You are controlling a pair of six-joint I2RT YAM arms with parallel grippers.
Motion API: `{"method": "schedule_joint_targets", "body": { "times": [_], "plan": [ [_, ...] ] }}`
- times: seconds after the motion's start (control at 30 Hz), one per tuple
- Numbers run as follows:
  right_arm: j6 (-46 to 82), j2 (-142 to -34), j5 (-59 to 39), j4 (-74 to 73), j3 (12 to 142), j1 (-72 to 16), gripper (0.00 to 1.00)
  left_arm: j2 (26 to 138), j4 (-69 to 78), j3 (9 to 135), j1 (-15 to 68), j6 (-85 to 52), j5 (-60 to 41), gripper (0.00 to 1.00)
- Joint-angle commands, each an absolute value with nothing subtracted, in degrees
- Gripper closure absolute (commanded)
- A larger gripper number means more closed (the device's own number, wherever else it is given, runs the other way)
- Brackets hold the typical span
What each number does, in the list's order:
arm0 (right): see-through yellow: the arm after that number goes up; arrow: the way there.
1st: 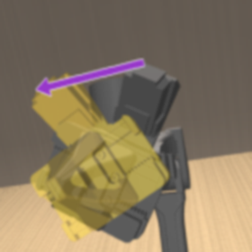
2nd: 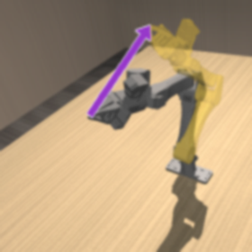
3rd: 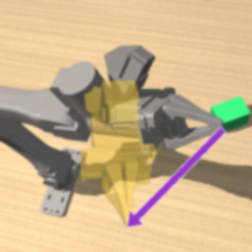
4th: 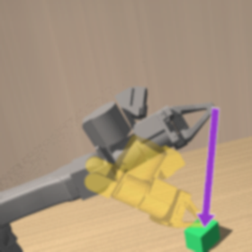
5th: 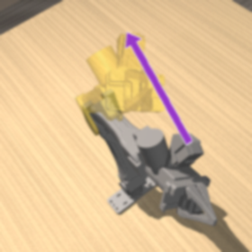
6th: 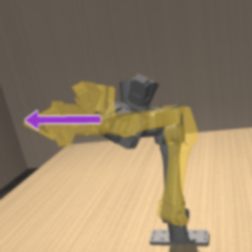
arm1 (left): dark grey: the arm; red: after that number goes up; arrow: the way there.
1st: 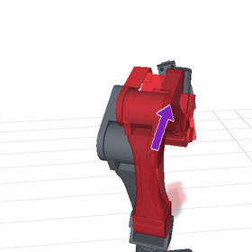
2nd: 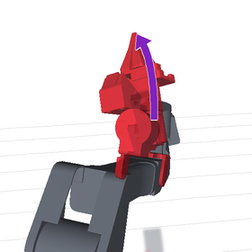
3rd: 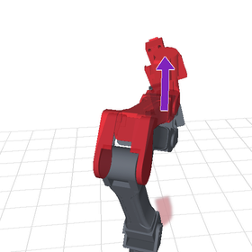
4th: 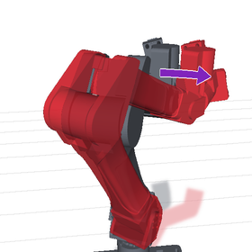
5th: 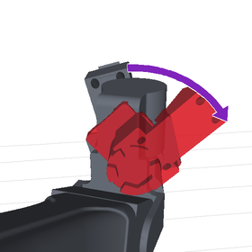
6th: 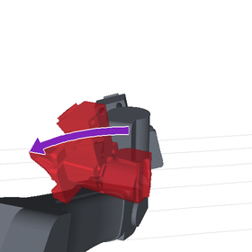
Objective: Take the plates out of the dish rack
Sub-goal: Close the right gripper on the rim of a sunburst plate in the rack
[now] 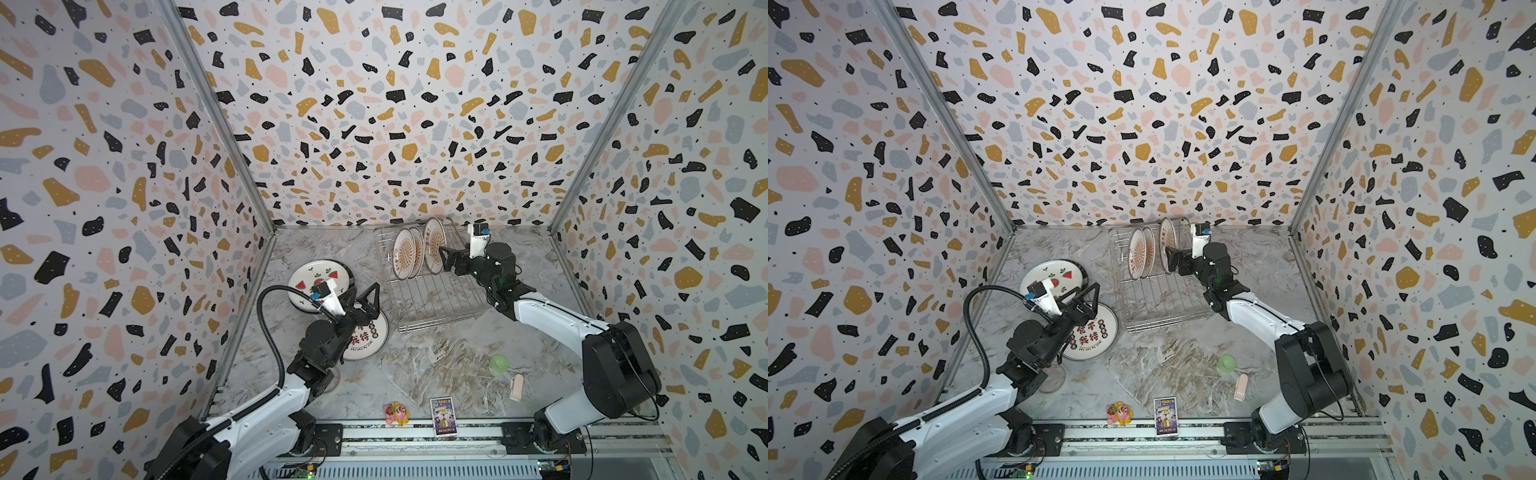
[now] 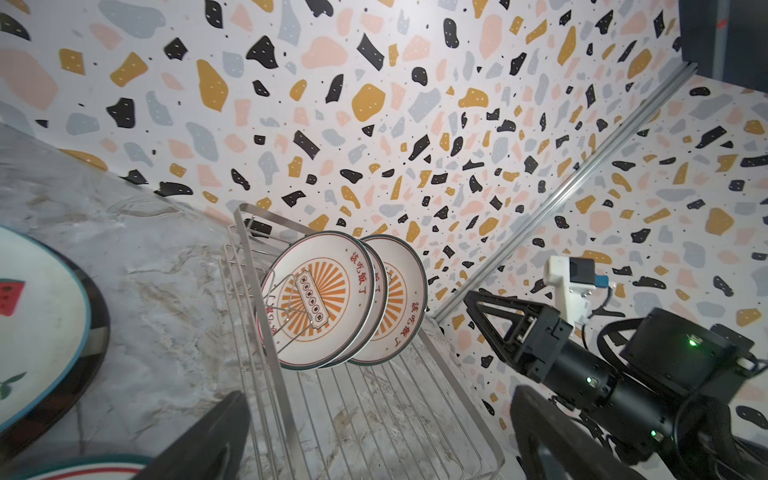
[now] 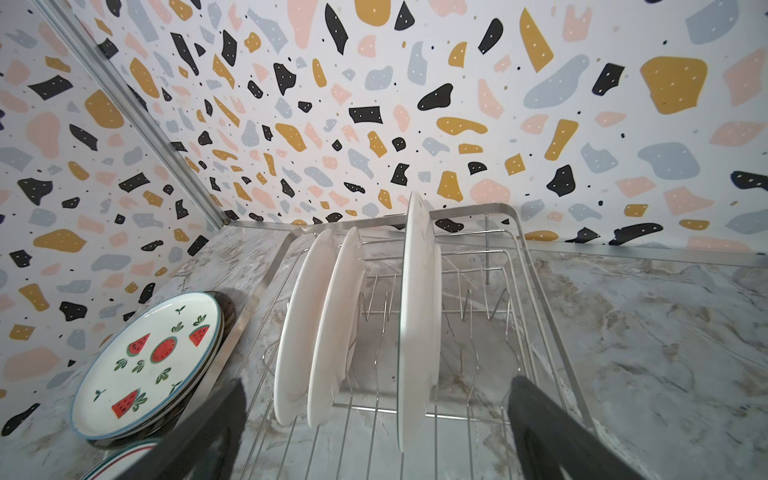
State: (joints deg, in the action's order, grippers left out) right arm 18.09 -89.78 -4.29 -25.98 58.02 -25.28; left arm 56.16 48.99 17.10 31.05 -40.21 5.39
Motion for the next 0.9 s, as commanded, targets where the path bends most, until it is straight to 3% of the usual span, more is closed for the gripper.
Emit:
{"method": "schedule_joint_targets", "body": {
  "times": [0.0, 0.33, 0.47, 0.7, 0.87],
  "plan": [
    [17.8, -93.1, -1.4, -21.8, 65.0, -25.4, 0.03, 59.2, 53.3, 22.4, 31.4, -37.0, 0.3, 0.0],
    [12.0, -107.9, 6.1, -4.8, 85.6, -26.4, 0.35, 70.3, 60.8, 24.7, 31.5, -39.5, -2.4, 0.0],
    [11.5, -110.4, 8.6, -2.7, 88.6, -26.9, 0.53, 74.2, 63.7, 25.3, 31.5, -40.8, -3.4, 0.0],
    [9.3, -114.5, 20.3, 1.0, 93.6, -30.4, 0.66, 77.1, 63.6, 26.2, 31.6, -42.6, -2.3, 0.0],
    [9.6, -114.7, 23.4, 2.1, 94.4, -30.7, 0.79, 76.9, 64.0, 25.5, 31.6, -42.9, -2.5, 0.0]
  ]
}}
